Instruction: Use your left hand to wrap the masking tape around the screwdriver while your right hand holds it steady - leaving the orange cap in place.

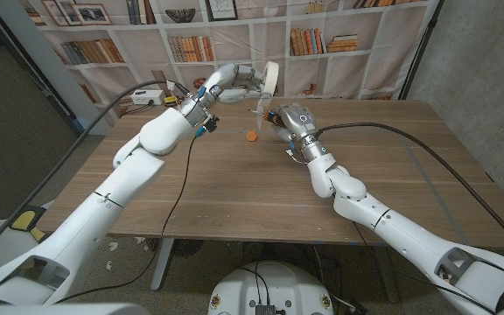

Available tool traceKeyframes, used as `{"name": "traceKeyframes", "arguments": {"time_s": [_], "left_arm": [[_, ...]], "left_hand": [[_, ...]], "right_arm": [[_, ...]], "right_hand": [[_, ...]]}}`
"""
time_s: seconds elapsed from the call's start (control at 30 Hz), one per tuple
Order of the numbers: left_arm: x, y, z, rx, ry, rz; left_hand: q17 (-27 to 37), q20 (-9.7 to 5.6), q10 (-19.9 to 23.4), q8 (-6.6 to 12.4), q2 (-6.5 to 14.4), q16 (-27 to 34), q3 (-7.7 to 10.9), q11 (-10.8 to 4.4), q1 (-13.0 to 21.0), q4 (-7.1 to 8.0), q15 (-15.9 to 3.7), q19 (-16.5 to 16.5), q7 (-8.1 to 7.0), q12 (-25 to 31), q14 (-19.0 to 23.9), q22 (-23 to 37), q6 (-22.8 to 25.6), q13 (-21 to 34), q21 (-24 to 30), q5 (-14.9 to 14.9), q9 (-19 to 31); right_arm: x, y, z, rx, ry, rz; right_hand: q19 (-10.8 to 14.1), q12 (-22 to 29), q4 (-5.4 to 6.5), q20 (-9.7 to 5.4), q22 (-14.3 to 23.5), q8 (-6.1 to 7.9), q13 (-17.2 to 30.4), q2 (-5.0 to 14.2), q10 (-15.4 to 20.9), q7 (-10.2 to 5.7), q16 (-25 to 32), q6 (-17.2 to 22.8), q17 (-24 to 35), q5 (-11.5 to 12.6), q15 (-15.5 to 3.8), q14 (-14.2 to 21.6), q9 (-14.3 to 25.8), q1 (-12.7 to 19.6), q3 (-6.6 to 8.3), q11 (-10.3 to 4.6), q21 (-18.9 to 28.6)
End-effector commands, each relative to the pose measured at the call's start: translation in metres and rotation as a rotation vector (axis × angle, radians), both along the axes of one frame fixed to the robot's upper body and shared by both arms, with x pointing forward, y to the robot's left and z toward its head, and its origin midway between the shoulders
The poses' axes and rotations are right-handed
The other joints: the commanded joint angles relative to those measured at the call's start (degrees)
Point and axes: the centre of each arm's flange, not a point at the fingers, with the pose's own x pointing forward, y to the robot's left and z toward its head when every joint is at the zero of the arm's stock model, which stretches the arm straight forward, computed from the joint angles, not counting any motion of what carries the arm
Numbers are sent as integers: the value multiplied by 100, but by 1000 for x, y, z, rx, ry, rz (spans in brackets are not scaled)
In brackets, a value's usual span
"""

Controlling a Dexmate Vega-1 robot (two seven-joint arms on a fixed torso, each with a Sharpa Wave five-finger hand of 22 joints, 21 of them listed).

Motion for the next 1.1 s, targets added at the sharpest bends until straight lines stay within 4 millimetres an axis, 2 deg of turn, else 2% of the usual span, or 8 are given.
{"name": "traceKeyframes", "arguments": {"time_s": [0.03, 0.27, 0.53, 0.87, 1.1], "left_arm": [[-15, 6, 0, 0, -25, 69], [-20, 6, -4, -1, -27, 61], [-9, 5, -8, -16, -3, 41], [2, -5, -12, -2, 31, 17], [10, -8, -18, 14, 77, -1]], "left_hand": [[49, -4, 201, -4, 965, 25, 55, -186, 1034, 11, -970, -25, -4, -33, 487, -11, 33, 22, 64, -42, 2], [78, -3, 210, -18, 967, 10, 60, -191, 1037, 12, -969, -46, 17, -56, 488, -29, 33, 23, 113, -67, 14], [113, -3, 206, -38, 968, -13, 64, -191, 1034, 18, -967, -81, 18, -77, 486, -55, 45, 47, 169, -93, 16], [148, -2, 218, -57, 965, -38, 69, -181, 1032, 21, -968, -103, 13, -104, 485, -85, 59, 54, 232, -111, 23], [170, -10, 217, -74, 966, -55, 73, -186, 1032, 23, -968, -129, 12, -121, 487, -106, 45, 65, 269, -120, 34]], "right_arm": [[9, -20, 8, 30, 2, -51], [6, -34, 18, 92, -28, -72], [-10, -42, 30, 135, -84, -30], [-27, -35, 39, 203, -87, 95], [-31, -35, 48, 240, -112, 106]], "right_hand": [[-25, -19, 30, -871, -10, 41, 25, 814, 504, -834, -8, 1085, 20, 46, -1753, 1136, 22, 799, 8, -446, 52], [-46, -33, 33, -871, -35, 31, 34, 818, 501, -843, -24, 1083, 30, 49, -1753, 1141, 23, 801, 3, -455, 74], [-70, -53, 36, -869, -65, 24, 34, 822, 511, -836, -40, 1090, 42, 53, -1753, 1159, 27, 805, -3, -445, 103], [-92, -73, 36, -869, -95, 15, 44, 827, 514, -824, -60, 1088, 56, 56, -1754, 1174, 39, 814, -7, -436, 142], [-104, -81, 34, -869, -111, 6, 58, 827, 519, -826, -74, 1085, 63, 56, -1754, 1183, 43, 821, -11, -444, 169]]}}
